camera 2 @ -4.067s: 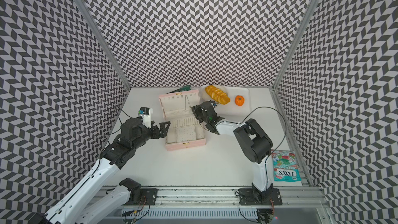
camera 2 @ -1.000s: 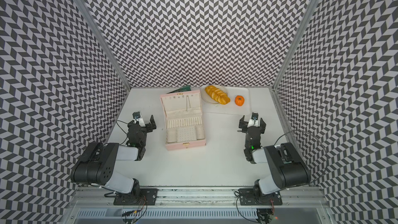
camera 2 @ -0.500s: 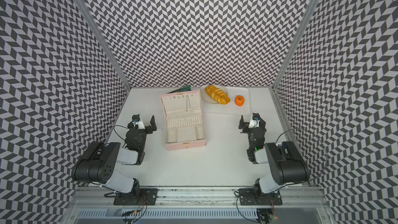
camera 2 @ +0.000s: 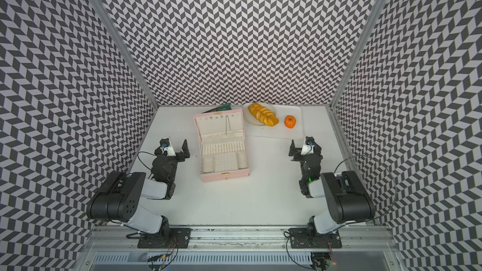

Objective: Put jewelry chain into jewelry box
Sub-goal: Reset both arms

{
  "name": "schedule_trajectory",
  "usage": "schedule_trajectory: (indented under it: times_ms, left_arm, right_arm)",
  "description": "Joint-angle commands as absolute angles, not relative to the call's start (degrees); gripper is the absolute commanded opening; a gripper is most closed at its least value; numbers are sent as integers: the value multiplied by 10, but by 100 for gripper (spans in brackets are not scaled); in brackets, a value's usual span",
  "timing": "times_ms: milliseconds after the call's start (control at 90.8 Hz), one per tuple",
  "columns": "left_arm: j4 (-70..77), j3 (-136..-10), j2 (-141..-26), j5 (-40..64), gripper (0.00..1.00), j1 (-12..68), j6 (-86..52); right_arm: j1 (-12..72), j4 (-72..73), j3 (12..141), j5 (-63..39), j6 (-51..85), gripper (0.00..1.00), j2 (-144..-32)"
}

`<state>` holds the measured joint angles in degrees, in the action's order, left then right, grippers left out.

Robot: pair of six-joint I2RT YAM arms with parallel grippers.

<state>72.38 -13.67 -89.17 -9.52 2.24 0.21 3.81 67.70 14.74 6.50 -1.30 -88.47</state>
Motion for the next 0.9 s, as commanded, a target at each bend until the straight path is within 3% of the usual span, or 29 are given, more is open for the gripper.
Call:
schedule_trajectory:
  times_ms: [0,99,375,507,892]
  left_arm:
    - [744,-138,-895,-90,100,22,6]
    - [745,-137,-895,-90,100,22,6]
    - [746,-137,-895,-90,100,22,6]
    - [746,-137,-895,-90,100,22,5]
    - [746,-137,-896,-90,100,22,6]
  right_arm:
    - [22,690,157,-30,-23,100,-877]
    - [-4,711,144,-155,-49,100,-874]
    - [-5,708,143,-164,-56,100,-871]
    - [-4,689,157,-29,-2,100,-876]
    - [6,686,159,-16,-9,100,-877]
